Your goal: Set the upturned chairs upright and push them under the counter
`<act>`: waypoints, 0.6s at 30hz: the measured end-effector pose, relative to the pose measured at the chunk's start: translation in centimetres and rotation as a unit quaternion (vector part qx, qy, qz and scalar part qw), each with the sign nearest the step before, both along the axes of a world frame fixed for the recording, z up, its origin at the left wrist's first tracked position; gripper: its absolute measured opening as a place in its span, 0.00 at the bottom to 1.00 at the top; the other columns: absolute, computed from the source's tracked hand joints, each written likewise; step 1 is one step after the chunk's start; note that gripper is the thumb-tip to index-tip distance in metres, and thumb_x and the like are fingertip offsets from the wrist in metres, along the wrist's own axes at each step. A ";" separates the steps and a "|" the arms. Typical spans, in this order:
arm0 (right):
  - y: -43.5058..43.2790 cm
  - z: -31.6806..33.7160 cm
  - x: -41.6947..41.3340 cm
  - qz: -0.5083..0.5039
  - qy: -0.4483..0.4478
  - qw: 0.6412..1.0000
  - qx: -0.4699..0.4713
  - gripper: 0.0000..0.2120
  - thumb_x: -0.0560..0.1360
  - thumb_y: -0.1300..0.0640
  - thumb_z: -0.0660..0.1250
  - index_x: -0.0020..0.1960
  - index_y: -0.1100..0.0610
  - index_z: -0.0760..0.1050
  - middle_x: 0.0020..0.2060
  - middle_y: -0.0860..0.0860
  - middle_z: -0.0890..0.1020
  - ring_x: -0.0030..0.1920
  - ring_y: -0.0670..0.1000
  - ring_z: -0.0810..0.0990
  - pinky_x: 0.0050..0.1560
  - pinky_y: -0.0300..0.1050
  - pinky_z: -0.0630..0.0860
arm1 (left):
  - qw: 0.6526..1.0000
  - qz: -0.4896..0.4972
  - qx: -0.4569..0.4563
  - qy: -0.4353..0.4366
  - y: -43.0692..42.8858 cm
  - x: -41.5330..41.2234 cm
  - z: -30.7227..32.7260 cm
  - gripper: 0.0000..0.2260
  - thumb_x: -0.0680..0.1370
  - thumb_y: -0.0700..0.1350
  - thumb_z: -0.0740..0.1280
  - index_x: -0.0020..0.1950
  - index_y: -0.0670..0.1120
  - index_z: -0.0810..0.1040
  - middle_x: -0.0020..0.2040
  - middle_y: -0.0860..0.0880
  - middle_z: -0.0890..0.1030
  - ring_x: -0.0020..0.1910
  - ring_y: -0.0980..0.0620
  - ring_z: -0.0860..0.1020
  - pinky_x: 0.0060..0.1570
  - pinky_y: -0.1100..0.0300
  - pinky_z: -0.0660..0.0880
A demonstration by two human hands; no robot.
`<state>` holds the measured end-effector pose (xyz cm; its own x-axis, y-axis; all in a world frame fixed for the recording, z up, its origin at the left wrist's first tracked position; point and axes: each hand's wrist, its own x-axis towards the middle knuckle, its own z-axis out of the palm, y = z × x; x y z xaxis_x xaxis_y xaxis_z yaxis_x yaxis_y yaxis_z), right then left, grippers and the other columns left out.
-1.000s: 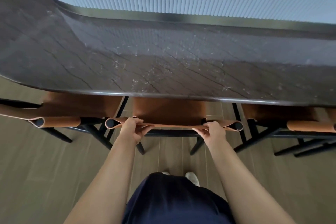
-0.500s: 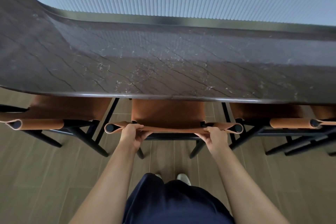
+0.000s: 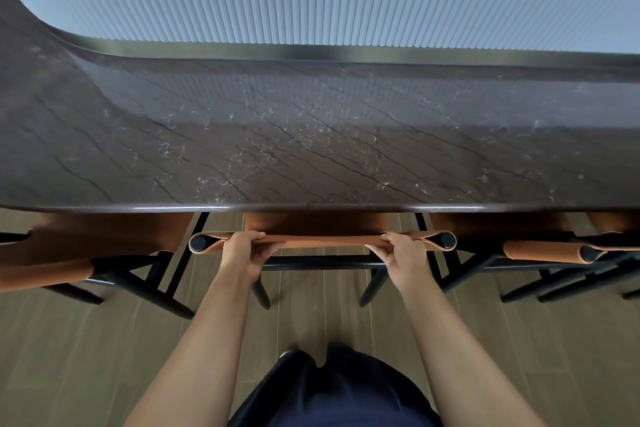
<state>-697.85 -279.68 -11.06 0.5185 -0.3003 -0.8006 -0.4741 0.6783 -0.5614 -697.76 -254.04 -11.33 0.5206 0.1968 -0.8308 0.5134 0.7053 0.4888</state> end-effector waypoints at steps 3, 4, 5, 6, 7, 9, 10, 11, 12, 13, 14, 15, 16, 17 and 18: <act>0.3 -0.5 0.0 0.007 0.004 1.000 -0.004 0.11 0.76 0.75 0.62 0.49 0.61 0.69 0.49 0.61 0.77 0.45 0.58 0.81 0.39 0.51 0.81 | 1.000 -0.001 -0.002 0.001 0.1 -0.1 -0.4 0.06 0.78 0.29 0.59 0.49 0.37 0.71 0.47 0.38 0.78 0.44 0.40 0.80 0.31 0.51 0.80; 0.2 -0.8 0.0 0.001 0.004 1.000 -0.008 0.11 0.76 0.75 0.62 0.49 0.61 0.68 0.49 0.61 0.77 0.45 0.58 0.80 0.44 0.53 0.80 | 1.000 -0.006 0.000 0.000 -0.1 -0.3 -0.5 0.06 0.78 0.29 0.59 0.50 0.37 0.71 0.47 0.38 0.78 0.44 0.40 0.80 0.32 0.51 0.79; 0.1 -0.9 0.0 -0.003 0.002 1.000 -0.014 0.11 0.75 0.76 0.62 0.48 0.61 0.68 0.49 0.61 0.76 0.46 0.58 0.80 0.47 0.55 0.79 | 1.000 -0.005 0.003 0.001 -0.3 -0.4 -0.7 0.07 0.77 0.29 0.59 0.51 0.37 0.71 0.47 0.38 0.78 0.45 0.41 0.80 0.33 0.52 0.80; 0.0 -1.1 0.0 -0.004 -0.001 1.000 -0.021 0.11 0.75 0.76 0.61 0.47 0.61 0.68 0.48 0.61 0.76 0.46 0.58 0.79 0.49 0.56 0.79 | 1.000 0.001 0.008 0.002 -0.4 -0.6 -0.9 0.08 0.77 0.29 0.60 0.53 0.37 0.71 0.48 0.39 0.78 0.45 0.41 0.80 0.34 0.52 0.80; -0.1 -1.1 0.1 -0.004 -0.005 1.000 -0.025 0.11 0.75 0.76 0.61 0.46 0.61 0.67 0.47 0.60 0.75 0.46 0.58 0.79 0.50 0.57 0.78 | 1.000 0.004 0.011 0.002 -0.4 -0.5 -1.1 0.09 0.77 0.29 0.60 0.55 0.37 0.71 0.48 0.39 0.78 0.45 0.41 0.80 0.33 0.52 0.80; -0.1 -1.1 0.0 -0.005 -0.007 1.000 -0.029 0.12 0.75 0.76 0.61 0.46 0.61 0.67 0.46 0.60 0.75 0.45 0.58 0.79 0.51 0.57 0.78 | 1.000 0.006 0.013 -0.003 -0.6 -0.5 -1.0 0.11 0.77 0.29 0.60 0.58 0.37 0.70 0.47 0.39 0.78 0.45 0.42 0.80 0.31 0.53 0.81; -0.1 -1.1 0.0 -0.006 -0.007 0.999 -0.030 0.12 0.75 0.76 0.62 0.45 0.61 0.67 0.46 0.60 0.75 0.45 0.58 0.79 0.51 0.57 0.78 | 1.000 0.005 0.012 -0.002 -0.6 -0.5 -1.0 0.11 0.77 0.29 0.60 0.59 0.36 0.70 0.47 0.39 0.78 0.45 0.42 0.81 0.30 0.54 0.81; -0.2 -1.1 0.0 -0.006 -0.007 0.999 -0.033 0.12 0.75 0.76 0.61 0.45 0.61 0.66 0.46 0.60 0.75 0.45 0.58 0.79 0.51 0.57 0.78 | 1.000 0.005 0.009 0.000 -0.7 -0.6 -1.0 0.11 0.77 0.29 0.60 0.58 0.37 0.70 0.47 0.39 0.78 0.45 0.42 0.81 0.30 0.54 0.81; -0.4 -1.0 0.0 -0.006 -0.008 0.999 -0.034 0.12 0.75 0.77 0.61 0.45 0.61 0.66 0.46 0.60 0.75 0.45 0.58 0.79 0.51 0.57 0.78 | 1.000 0.004 0.006 0.000 -0.9 -0.8 -1.0 0.10 0.77 0.29 0.60 0.58 0.37 0.70 0.47 0.39 0.79 0.45 0.41 0.81 0.30 0.54 0.81; -0.7 -1.0 0.0 -0.008 -0.008 0.999 -0.034 0.12 0.75 0.77 0.61 0.45 0.61 0.66 0.47 0.61 0.76 0.45 0.58 0.79 0.50 0.57 0.79 | 1.000 0.002 0.002 -0.003 -1.1 -1.0 -0.9 0.10 0.77 0.29 0.60 0.57 0.37 0.70 0.47 0.39 0.79 0.45 0.41 0.81 0.30 0.54 0.81; -1.0 -1.1 0.1 -0.009 -0.006 0.999 -0.036 0.12 0.75 0.77 0.61 0.45 0.61 0.66 0.47 0.62 0.76 0.45 0.58 0.80 0.50 0.57 0.79 | 1.000 0.000 -0.001 -0.004 -1.3 -1.2 -0.8 0.09 0.77 0.29 0.60 0.56 0.37 0.71 0.47 0.39 0.79 0.45 0.41 0.81 0.30 0.54 0.81; -1.2 -1.1 0.1 -0.009 -0.003 0.999 -0.040 0.11 0.75 0.77 0.61 0.45 0.62 0.67 0.48 0.63 0.76 0.45 0.59 0.80 0.49 0.57 0.79 | 1.000 -0.001 -0.006 -0.005 -1.5 -1.3 -0.8 0.08 0.78 0.29 0.60 0.55 0.37 0.71 0.47 0.38 0.79 0.45 0.41 0.81 0.31 0.53 0.81; -1.3 -1.2 0.0 -0.007 0.000 0.999 -0.045 0.11 0.75 0.77 0.61 0.45 0.62 0.67 0.49 0.64 0.76 0.45 0.59 0.80 0.49 0.57 0.79 | 1.000 0.000 -0.011 -0.005 -1.6 -1.4 -0.8 0.07 0.78 0.30 0.60 0.54 0.38 0.71 0.48 0.38 0.79 0.46 0.40 0.81 0.34 0.52 0.80; -1.4 -1.3 0.0 -0.006 0.005 0.999 -0.048 0.10 0.75 0.77 0.62 0.46 0.63 0.68 0.51 0.65 0.76 0.45 0.59 0.80 0.48 0.57 0.79 | 1.000 0.000 -0.017 -0.007 -1.7 -1.5 -0.8 0.07 0.78 0.30 0.60 0.53 0.38 0.71 0.48 0.38 0.79 0.47 0.40 0.81 0.36 0.51 0.80; -1.5 -1.4 0.0 -0.005 0.009 0.999 -0.050 0.10 0.75 0.76 0.62 0.46 0.63 0.68 0.52 0.66 0.76 0.45 0.60 0.80 0.48 0.56 0.79 | 1.000 -0.002 -0.022 -0.009 -1.7 -1.6 -0.7 0.07 0.78 0.30 0.60 0.54 0.38 0.71 0.49 0.38 0.79 0.47 0.40 0.81 0.38 0.50 0.80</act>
<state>-697.84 -281.14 -12.42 0.5012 -0.3835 -0.7757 -0.4786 0.6240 -0.6177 -699.31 -255.69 -12.06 0.5371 0.1579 -0.8286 0.5078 0.7239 0.4671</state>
